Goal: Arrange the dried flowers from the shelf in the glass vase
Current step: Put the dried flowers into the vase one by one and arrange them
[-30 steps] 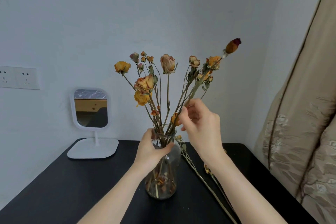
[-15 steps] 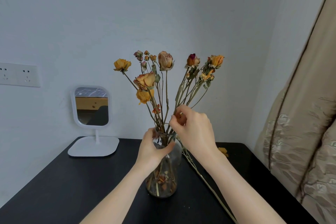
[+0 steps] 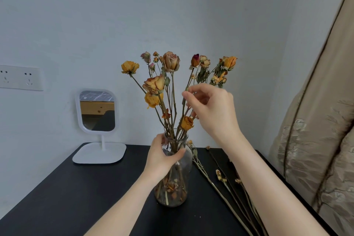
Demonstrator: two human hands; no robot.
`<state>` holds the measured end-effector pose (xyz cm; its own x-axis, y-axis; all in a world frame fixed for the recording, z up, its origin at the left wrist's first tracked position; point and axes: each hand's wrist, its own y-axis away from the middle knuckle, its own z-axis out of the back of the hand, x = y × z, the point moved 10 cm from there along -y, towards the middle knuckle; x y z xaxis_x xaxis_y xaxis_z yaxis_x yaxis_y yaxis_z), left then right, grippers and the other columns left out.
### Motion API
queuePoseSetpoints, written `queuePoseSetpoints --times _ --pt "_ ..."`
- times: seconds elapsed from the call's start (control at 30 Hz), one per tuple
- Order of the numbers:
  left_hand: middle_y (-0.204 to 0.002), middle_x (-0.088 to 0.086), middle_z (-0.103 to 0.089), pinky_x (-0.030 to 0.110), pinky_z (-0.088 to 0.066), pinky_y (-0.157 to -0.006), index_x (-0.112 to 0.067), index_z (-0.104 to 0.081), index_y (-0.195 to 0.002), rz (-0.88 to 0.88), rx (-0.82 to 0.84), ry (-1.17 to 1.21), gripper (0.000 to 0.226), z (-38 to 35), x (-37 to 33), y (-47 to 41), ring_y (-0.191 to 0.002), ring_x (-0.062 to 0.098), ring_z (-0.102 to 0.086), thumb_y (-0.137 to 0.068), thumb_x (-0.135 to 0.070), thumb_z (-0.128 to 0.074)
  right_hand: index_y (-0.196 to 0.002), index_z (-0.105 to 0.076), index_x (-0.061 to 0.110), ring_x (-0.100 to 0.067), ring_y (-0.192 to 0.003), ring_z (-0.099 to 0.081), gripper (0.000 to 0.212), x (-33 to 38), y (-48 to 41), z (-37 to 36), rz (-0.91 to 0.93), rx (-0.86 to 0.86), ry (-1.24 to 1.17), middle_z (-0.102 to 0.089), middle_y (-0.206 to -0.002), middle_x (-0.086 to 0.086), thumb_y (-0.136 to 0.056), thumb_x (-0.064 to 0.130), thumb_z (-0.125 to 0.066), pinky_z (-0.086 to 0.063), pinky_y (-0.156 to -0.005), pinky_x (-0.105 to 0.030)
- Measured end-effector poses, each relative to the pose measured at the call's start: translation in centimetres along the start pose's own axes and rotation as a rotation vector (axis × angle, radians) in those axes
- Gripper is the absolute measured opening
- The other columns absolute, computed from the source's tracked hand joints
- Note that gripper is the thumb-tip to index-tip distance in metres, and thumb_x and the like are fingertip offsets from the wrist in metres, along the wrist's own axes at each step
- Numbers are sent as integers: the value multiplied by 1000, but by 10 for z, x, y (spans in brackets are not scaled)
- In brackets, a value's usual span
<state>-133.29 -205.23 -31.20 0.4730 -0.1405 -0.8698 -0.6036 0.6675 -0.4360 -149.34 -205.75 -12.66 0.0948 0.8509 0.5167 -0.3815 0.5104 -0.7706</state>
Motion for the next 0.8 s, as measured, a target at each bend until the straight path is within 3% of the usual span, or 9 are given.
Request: queuePoseSetpoints --times 0.17,0.27,0.37,0.47,0.53,0.63,0.8 --pt "-110 -11 -58 10 -40 -72 -29 -49 -110 5 2 -7 50 0 0 0 -102 5 -55 -70 -37 -77 -86 -68 23 -5 -55 -52 13 -14 -7 -11 -39 24 127 -54 -59 14 -87 35 -62 -48 -57 -24" --pt "-111 -10 -58 14 -41 -78 -25 -50 -115 9 -1 -2 54 0 1 0 -104 7 -55 -69 -37 -77 -83 -65 24 -9 -58 -56 14 -27 -8 -29 -95 150 260 -52 -59 13 -87 37 -62 -54 -59 -31" --pt "-110 -10 -58 13 -43 -77 -27 -50 -113 3 -5 17 52 0 0 1 -103 5 -55 -69 -36 -77 -89 -68 24 -16 -71 -62 15 -41 -1 -44 -149 266 362 -56 -73 8 -86 38 -62 -57 -66 -35" --pt "-110 -11 -58 11 -41 -74 -28 -50 -111 0 -7 8 51 0 0 1 -101 2 -54 -69 -37 -77 -98 -67 24 -15 -68 -60 21 -45 2 -45 -161 274 317 -55 -69 8 -84 39 -63 -53 -62 -33" --pt "-110 -12 -58 10 -40 -72 -28 -49 -112 3 -8 -4 52 0 0 0 -100 2 -54 -69 -38 -77 -92 -67 27 -11 -58 -55 15 -38 -2 -39 -150 217 229 -54 -61 8 -84 39 -64 -50 -57 -31" --pt "-112 -11 -57 11 -40 -74 -29 -48 -113 12 -4 6 53 0 2 1 -103 4 -54 -70 -38 -77 -79 -71 25 -21 -67 -65 13 -34 -5 -32 -163 158 145 -69 -70 -2 -83 36 -67 -58 -66 -40" --pt "-111 -11 -58 15 -42 -79 -26 -50 -113 10 1 9 52 0 1 0 -103 6 -55 -70 -37 -77 -81 -73 16 -22 -72 -68 18 -42 4 -42 -220 240 165 -71 -74 -6 -82 34 -68 -59 -72 -41"
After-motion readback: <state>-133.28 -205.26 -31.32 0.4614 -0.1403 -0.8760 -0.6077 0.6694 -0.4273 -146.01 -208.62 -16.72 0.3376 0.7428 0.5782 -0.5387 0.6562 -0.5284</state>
